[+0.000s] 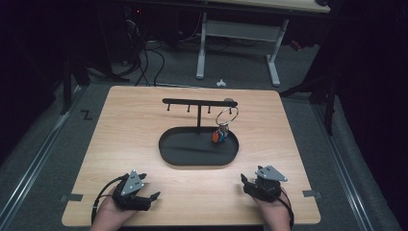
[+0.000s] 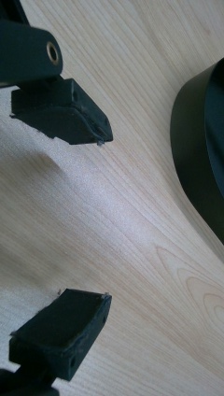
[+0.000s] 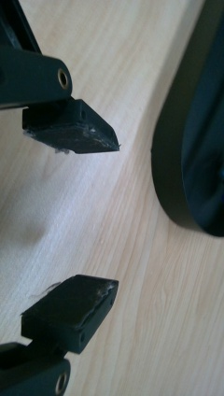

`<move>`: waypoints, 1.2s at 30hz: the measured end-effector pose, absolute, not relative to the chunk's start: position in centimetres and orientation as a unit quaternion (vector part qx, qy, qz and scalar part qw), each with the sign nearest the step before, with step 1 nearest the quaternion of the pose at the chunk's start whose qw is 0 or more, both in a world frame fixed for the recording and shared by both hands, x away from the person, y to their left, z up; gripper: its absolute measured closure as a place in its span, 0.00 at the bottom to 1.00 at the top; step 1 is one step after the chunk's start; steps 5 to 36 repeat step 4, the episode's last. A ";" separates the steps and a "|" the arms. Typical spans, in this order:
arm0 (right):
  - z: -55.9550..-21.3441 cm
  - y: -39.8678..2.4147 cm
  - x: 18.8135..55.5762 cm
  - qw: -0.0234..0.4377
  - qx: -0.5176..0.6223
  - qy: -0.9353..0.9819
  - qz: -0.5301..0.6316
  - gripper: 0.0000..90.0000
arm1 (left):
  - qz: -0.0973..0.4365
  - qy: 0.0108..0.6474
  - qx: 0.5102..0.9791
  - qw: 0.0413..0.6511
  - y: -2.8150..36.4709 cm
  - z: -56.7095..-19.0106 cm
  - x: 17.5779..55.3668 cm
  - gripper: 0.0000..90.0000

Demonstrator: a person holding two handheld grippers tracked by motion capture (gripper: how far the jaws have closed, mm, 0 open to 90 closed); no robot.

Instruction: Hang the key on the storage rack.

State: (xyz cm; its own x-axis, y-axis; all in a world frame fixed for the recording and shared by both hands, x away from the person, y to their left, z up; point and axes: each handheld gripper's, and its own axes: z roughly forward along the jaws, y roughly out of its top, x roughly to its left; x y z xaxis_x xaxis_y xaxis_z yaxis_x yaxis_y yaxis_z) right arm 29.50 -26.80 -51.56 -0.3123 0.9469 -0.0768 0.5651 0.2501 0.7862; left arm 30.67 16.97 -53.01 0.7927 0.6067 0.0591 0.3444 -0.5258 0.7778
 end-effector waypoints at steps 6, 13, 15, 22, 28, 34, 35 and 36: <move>-52.1 -26.6 29.9 0.267 0.511 0.745 0.336 0.31 | 0.166 0.272 0.861 0.397 16.7 -53.1 30.6 0.21; -52.1 -26.6 29.9 0.267 0.511 0.745 0.336 0.31 | 0.166 0.272 0.861 0.397 16.7 -53.1 30.6 0.21; -52.1 -26.6 29.9 0.267 0.511 0.745 0.336 0.31 | 0.166 0.272 0.861 0.397 16.7 -53.1 30.6 0.21; -52.1 -26.6 29.9 0.267 0.511 0.745 0.336 0.31 | 0.166 0.272 0.861 0.397 16.7 -53.1 30.6 0.21; -52.1 -26.6 29.9 0.267 0.511 0.745 0.336 0.31 | 0.166 0.272 0.861 0.397 16.7 -53.1 30.6 0.21; -52.1 -26.6 29.9 0.267 0.511 0.745 0.336 0.31 | 0.166 0.272 0.861 0.397 16.7 -53.1 30.6 0.21; -52.1 -26.6 29.9 0.267 0.511 0.745 0.336 0.31 | 0.166 0.272 0.861 0.397 16.7 -53.1 30.6 0.21; -52.1 -26.6 29.9 0.267 0.511 0.745 0.336 0.31 | 0.166 0.272 0.861 0.397 16.7 -53.1 30.6 0.21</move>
